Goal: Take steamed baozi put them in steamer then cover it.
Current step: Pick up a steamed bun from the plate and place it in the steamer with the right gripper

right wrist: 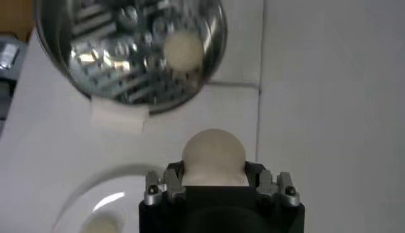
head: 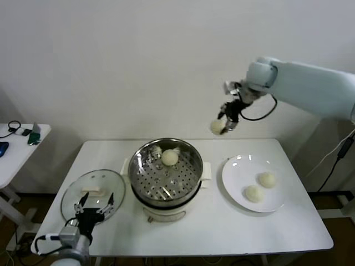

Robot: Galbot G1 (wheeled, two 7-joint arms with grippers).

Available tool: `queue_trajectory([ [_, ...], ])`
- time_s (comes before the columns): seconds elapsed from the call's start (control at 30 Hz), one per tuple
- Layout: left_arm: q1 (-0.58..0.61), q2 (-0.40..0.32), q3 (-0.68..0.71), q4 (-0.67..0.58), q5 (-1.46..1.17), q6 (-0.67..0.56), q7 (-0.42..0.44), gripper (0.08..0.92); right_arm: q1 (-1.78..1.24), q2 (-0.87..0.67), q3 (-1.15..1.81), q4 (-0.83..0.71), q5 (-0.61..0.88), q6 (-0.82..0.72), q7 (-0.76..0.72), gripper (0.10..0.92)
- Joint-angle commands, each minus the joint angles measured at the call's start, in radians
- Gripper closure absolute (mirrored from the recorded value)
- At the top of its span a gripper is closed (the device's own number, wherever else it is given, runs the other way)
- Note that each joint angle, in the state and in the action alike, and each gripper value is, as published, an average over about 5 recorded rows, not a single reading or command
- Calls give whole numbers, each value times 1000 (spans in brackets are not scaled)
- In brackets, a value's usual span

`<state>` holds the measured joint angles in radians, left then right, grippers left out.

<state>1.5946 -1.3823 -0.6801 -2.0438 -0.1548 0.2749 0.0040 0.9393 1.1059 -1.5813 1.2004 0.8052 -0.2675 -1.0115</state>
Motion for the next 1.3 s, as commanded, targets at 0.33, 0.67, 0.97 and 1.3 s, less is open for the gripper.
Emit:
queue_trajectory([
  [0.33,17,-25,-3,-44,-4,6,-1,177,-80,348,-15,81,54,-74,103,380],
  [0.67,19,-24,-11,-46,-12,8,0,177,-259,456,-29,-68,-45,-81,141,381],
  [0.97,16,-25,-12,-40,-21,8,-1,177,-343,520,-12,-178,-112,-87,164,380],
  [1.3,17,-23,-16,-41,-23,7,-3,177,-355,512,9,-191,-145,-87,169,269],
])
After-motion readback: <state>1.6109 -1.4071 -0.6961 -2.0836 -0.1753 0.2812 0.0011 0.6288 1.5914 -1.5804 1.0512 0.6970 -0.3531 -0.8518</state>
